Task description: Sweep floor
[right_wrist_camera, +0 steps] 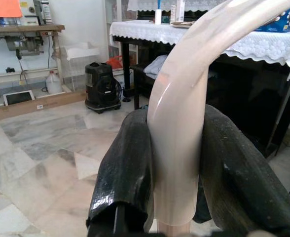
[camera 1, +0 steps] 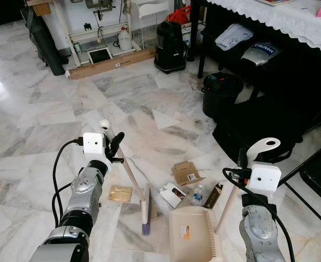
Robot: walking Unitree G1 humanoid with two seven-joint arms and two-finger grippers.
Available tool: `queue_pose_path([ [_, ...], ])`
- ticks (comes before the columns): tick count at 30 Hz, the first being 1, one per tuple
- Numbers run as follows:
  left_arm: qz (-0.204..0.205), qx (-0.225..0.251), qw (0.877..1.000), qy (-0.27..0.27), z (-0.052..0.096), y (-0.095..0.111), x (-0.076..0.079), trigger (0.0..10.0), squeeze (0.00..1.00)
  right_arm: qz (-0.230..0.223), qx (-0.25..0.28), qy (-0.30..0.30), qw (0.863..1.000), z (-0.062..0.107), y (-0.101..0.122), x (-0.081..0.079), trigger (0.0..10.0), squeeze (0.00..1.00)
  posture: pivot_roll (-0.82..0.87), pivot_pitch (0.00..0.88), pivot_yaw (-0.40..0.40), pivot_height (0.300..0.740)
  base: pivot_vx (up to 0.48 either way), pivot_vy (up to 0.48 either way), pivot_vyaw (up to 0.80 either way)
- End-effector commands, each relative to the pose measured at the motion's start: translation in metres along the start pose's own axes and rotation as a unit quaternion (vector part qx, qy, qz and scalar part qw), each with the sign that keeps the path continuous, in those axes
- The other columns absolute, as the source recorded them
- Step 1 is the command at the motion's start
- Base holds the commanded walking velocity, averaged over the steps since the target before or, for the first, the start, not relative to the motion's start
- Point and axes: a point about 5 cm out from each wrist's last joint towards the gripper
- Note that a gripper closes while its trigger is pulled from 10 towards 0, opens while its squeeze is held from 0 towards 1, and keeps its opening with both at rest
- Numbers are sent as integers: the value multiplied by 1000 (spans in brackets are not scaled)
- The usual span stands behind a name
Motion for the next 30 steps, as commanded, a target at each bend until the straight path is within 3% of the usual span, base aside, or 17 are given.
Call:
queue_pose_path([
  [1, -18, -18, 1000, -12, 0, -4, -1, 10000, 0, -5, 18, 5, 1000, -3, 8, -4, 10000, 0, -56, 93, 75, 740, 0, 0, 0],
  [11, -48, -78, 993, -68, 2, -16, 0, 10000, 0, -6, 17, 6, 1000, -4, 7, -5, 10000, 0, -48, 87, 77, 740, 0, 0, 0],
  [12, -54, -96, 989, -102, 5, -22, 3, 10000, 0, -7, 16, 6, 1000, -4, 7, -5, 10000, 0, -47, 88, 77, 740, 0, 0, 0],
  [15, -54, -110, 984, -126, 7, -25, 4, 10000, 0, -7, 16, 6, 1000, -4, 6, -5, 10000, 0, -47, 87, 78, 740, 0, 0, 0],
  [22, -42, -113, 978, -169, 10, -27, 7, 10000, 0, -7, 16, 6, 1000, -4, 6, -5, 10000, 0, -44, 87, 76, 740, 0, 0, 0],
  [30, -11, -86, 978, -190, 9, -19, 7, 10000, 0, -7, 16, 7, 1000, -5, 6, -5, 10000, 0, -44, 87, 76, 740, 0, 0, 0],
])
Point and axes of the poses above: a point about 5 cm out from each wrist's last joint towards the gripper, its own z axis pointing back from the gripper into the wrist, its own y axis along the axis of the wrist's last joint, x = y × z, and after that the axes turned 15 degrees about -z, right-handed
